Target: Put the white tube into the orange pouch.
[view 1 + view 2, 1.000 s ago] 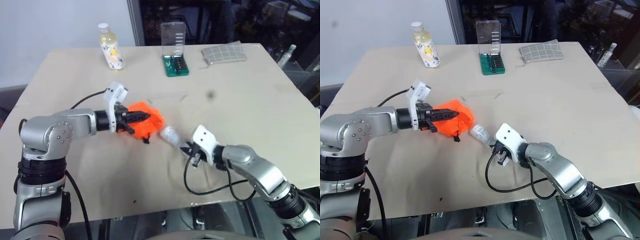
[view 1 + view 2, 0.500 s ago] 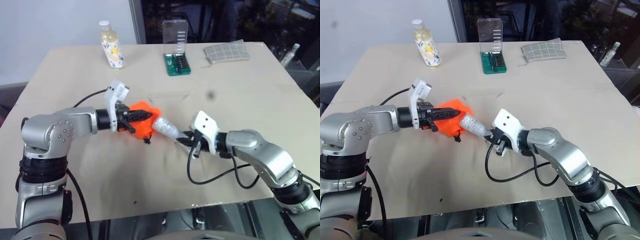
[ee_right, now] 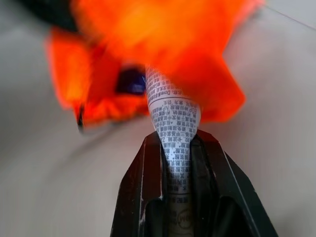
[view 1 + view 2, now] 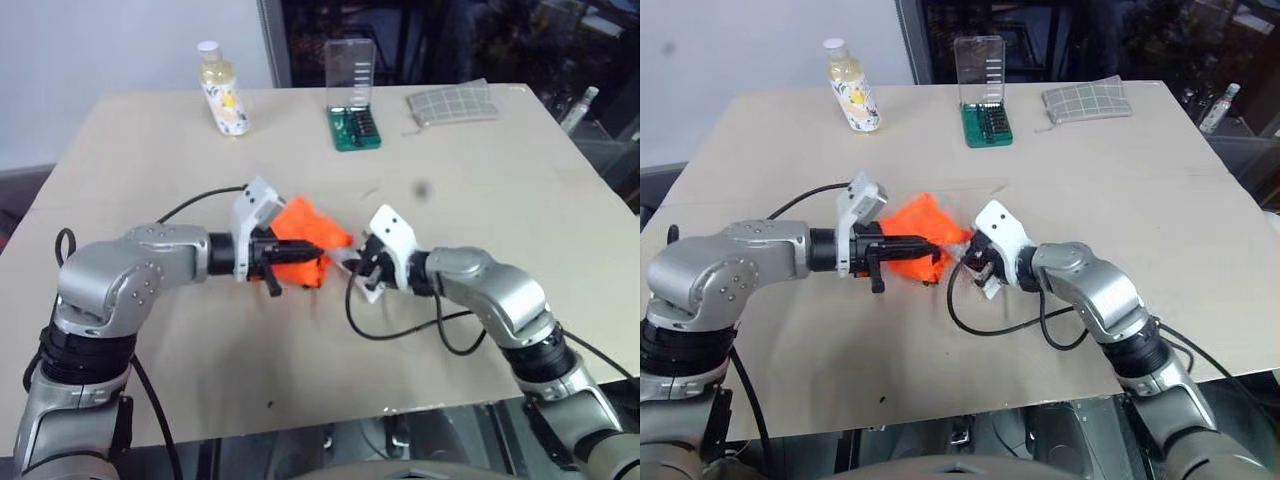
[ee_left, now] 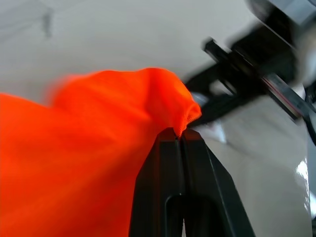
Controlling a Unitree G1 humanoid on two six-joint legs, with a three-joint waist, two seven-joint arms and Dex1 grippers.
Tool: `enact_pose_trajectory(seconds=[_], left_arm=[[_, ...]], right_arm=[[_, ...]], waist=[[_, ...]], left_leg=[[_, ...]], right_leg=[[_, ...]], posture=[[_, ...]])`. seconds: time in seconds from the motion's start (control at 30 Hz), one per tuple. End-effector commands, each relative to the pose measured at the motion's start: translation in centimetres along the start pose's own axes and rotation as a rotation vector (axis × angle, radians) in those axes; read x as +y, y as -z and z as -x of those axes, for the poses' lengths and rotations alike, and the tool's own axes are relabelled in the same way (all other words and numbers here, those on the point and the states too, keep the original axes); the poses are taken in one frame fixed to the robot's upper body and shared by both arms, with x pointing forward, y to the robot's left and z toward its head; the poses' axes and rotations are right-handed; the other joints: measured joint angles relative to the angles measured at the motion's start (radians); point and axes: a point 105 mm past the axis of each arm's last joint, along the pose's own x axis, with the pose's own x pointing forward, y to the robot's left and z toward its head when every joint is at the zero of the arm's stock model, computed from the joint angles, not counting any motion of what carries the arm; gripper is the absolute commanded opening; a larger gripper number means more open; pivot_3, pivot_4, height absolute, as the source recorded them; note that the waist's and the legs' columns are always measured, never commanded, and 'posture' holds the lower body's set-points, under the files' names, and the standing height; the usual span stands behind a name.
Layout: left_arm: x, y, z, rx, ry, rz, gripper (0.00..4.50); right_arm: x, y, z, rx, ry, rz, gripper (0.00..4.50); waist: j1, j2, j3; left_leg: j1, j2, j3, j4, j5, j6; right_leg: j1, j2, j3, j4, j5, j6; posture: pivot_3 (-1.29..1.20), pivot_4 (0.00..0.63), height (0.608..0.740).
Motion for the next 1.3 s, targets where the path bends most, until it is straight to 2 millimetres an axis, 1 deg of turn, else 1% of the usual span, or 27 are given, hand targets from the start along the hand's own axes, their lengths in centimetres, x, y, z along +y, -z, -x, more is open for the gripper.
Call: enact_pose_trajectory(seconds=[0.03,0.1,0.17,0.23,0.4,0.47,0.5,0.53,0.6,0.63,0.67,0.73,0.77,0.8,0.83,0.87,0.9,0.97,1.0,1.03,1.1,1.17,1.23,1.3], left_arm=[[-0.4,-0.3,-0.1,0.018,0.010,-0.114,0.00],[-0.7,-0.1,-0.8,0.021,0.034,-0.162,0.00],[-0.9,-0.2,-1.5,0.012,0.056,-0.203,0.00],[-1.4,-0.4,-2.2,-0.001,0.095,-0.228,0.00],[-2.1,-0.6,-2.5,-0.023,0.169,-0.235,0.00],[-2.1,-1.1,-2.4,-0.059,0.195,-0.186,0.00],[-2.0,-1.5,-2.3,-0.080,0.201,-0.149,0.00],[-1.8,-1.8,-2.2,-0.101,0.203,-0.110,0.00],[-0.8,-2.7,-1.9,-0.151,0.181,-0.019,0.00],[-0.1,-3.2,-1.7,-0.178,0.160,0.031,0.00],[0.8,-3.8,-1.6,-0.210,0.132,0.088,0.00],[1.9,-4.4,-1.6,-0.251,0.094,0.160,0.00],[2.4,-4.9,-1.6,-0.278,0.082,0.199,0.00],[2.7,-5.7,-1.8,-0.323,0.083,0.247,0.00],[2.9,-6.5,-2.2,-0.362,0.093,0.287,0.00],[2.8,-7.2,-2.5,-0.396,0.109,0.320,0.00],[2.7,-7.8,-2.8,-0.421,0.122,0.346,0.00],[2.8,-8.7,-3.3,-0.468,0.133,0.390,0.00],[2.8,-9.3,-3.4,-0.498,0.144,0.409,0.00],[2.8,-10.1,-3.4,-0.526,0.154,0.426,0.00],[2.6,-11.2,-3.1,-0.562,0.172,0.442,0.00],[2.2,-11.9,-2.9,-0.565,0.185,0.426,0.00],[1.7,-12.2,-3.0,-0.551,0.195,0.398,0.00],[1.2,-12.2,-3.2,-0.538,0.202,0.367,0.00]], right_arm=[[-0.4,-1.9,0.9,-0.057,0.004,-0.053,0.08],[-0.1,-2.3,0.5,-0.062,-0.021,-0.081,0.08],[0.3,-2.6,-0.3,-0.067,-0.051,-0.104,0.08],[0.2,-2.8,-1.5,-0.075,-0.071,-0.145,0.08],[-0.2,-3.6,-3.1,-0.135,-0.131,-0.281,0.07],[-1.0,-3.7,-3.6,-0.163,-0.113,-0.322,1.10],[-1.3,-3.6,-3.6,-0.169,-0.107,-0.332,1.40],[-1.5,-3.6,-3.5,-0.179,-0.103,-0.341,1.93],[-2.0,-3.9,-2.6,-0.218,-0.075,-0.345,2.74],[-2.1,-4.1,-1.7,-0.236,-0.070,-0.341,3.35],[-2.5,-4.4,-0.5,-0.259,-0.047,-0.328,3.83],[-3.0,-5.1,1.5,-0.312,-0.008,-0.313,3.83],[-3.5,-6.2,2.9,-0.393,0.005,-0.348,3.83],[-3.8,-6.9,4.6,-0.456,0.007,-0.367,3.83],[-3.8,-7.5,6.1,-0.499,0.008,-0.369,3.83],[-3.7,-7.8,7.1,-0.523,0.007,-0.367,3.83],[-3.4,-8.0,7.7,-0.530,-0.001,-0.357,3.83],[-3.4,-7.9,8.3,-0.517,0.037,-0.332,3.83],[-3.0,-7.6,8.5,-0.492,0.041,-0.298,4.36],[-2.6,-7.2,8.6,-0.462,0.047,-0.265,4.46],[-2.1,-6.0,8.4,-0.391,0.080,-0.218,4.46],[-1.9,-4.7,7.8,-0.337,0.103,-0.218,4.46],[-2.4,-3.0,7.1,-0.279,0.164,-0.237,4.46],[-2.9,-1.9,6.8,-0.256,0.205,-0.246,4.46]], waist=[[0.000,0.000,0.000],[0.000,0.000,0.000],[-0.001,0.000,0.000],[-0.002,0.000,0.000],[-0.003,0.001,0.000],[-0.001,0.001,0.000],[0.000,0.001,0.000],[0.001,0.001,0.000],[0.001,0.001,0.001],[0.001,0.001,0.001],[0.001,0.001,0.001],[0.003,0.001,0.001],[0.002,0.001,0.001],[-0.001,0.002,0.001],[0.000,0.002,0.001],[0.002,0.002,0.001],[0.003,0.002,0.001],[-0.002,0.002,0.001],[-0.003,0.002,0.001],[-0.003,0.002,0.001],[-0.003,0.001,0.001],[-0.005,0.001,0.001],[-0.003,0.001,0.001],[-0.003,0.001,0.001]], left_leg=[[0.000,0.000,0.000,0.000,0.000,0.000],[0.000,-0.001,0.000,0.000,0.000,0.000],[0.000,-0.001,0.000,0.000,0.000,0.000],[0.000,0.000,0.001,0.000,0.000,0.000],[0.000,0.000,0.001,0.000,0.000,0.000],[0.000,0.000,0.001,0.000,0.000,0.000],[0.000,0.000,0.001,0.000,0.000,0.000],[-0.001,0.000,0.001,0.000,0.000,0.000],[-0.001,0.000,0.000,0.000,0.000,0.001],[-0.001,-0.001,0.000,0.000,0.000,0.001],[-0.001,-0.001,0.000,0.000,0.000,0.001],[-0.001,-0.002,-0.001,0.000,0.000,0.001],[-0.001,-0.002,-0.001,0.000,0.000,0.001],[-0.001,-0.002,-0.001,0.000,0.000,0.001],[-0.001,-0.002,-0.001,0.000,0.000,0.001],[-0.001,-0.002,-0.001,0.000,0.000,0.001],[-0.001,-0.002,-0.002,0.000,0.000,0.001],[-0.001,-0.002,-0.002,0.000,0.000,0.001],[0.000,-0.002,-0.002,0.000,0.000,0.001],[0.000,-0.003,-0.001,0.000,0.000,0.001],[0.000,-0.002,-0.002,0.000,0.000,0.001],[0.000,-0.003,-0.001,0.000,0.000,0.001],[0.000,-0.004,-0.001,0.000,0.000,0.001],[0.000,-0.005,-0.001,0.000,0.000,0.001]], right_leg=[[0.000,0.000,0.000,0.000,0.000,0.000],[0.000,0.000,0.000,0.000,0.000,0.000],[0.000,0.000,0.000,0.000,0.000,0.000],[0.000,0.001,0.000,0.000,0.000,0.000],[0.000,0.001,0.001,0.000,0.000,0.000],[0.000,0.001,0.001,0.000,0.000,0.000],[0.000,0.001,0.000,0.000,0.000,0.000],[0.000,0.001,0.000,0.000,0.000,0.000],[0.000,0.001,0.000,0.000,0.000,0.000],[0.000,0.001,0.000,0.000,0.000,0.000],[0.000,0.001,0.000,0.000,0.000,0.000],[0.000,0.000,0.000,0.000,0.000,0.000],[0.000,0.000,0.000,0.000,0.000,0.001],[0.000,0.000,0.000,0.000,0.000,0.001],[0.000,0.001,0.000,0.000,0.000,0.001],[0.000,0.001,0.000,0.001,0.000,0.001],[0.001,0.000,-0.001,0.001,0.000,0.001],[0.001,0.000,-0.001,0.000,0.000,0.001],[0.001,0.000,0.000,0.000,0.000,0.001],[0.001,0.000,0.000,0.000,0.000,0.001],[0.001,0.000,0.000,0.000,0.000,0.001],[0.001,0.001,0.000,0.000,0.000,0.000],[0.001,0.001,0.000,0.000,0.000,0.001],[0.001,0.000,0.000,0.001,0.000,0.001]], posture=[[0.00,0.150,0.740],[0.00,0.150,0.740],[0.00,0.150,0.740],[0.00,0.150,0.740],[0.00,0.150,0.740],[0.00,0.150,0.740],[0.00,0.150,0.740],[0.00,0.150,0.740],[0.00,0.150,0.740],[0.00,0.150,0.740],[0.00,0.150,0.740],[0.00,0.150,0.740],[0.00,0.150,0.740],[0.00,0.150,0.740],[0.00,0.150,0.740],[0.00,0.150,0.740],[0.00,0.150,0.740],[0.00,0.150,0.740],[0.00,0.150,0.740],[0.00,0.150,0.740],[0.00,0.150,0.740],[0.00,0.150,0.740],[0.00,0.150,0.740],[0.00,0.150,0.740]])
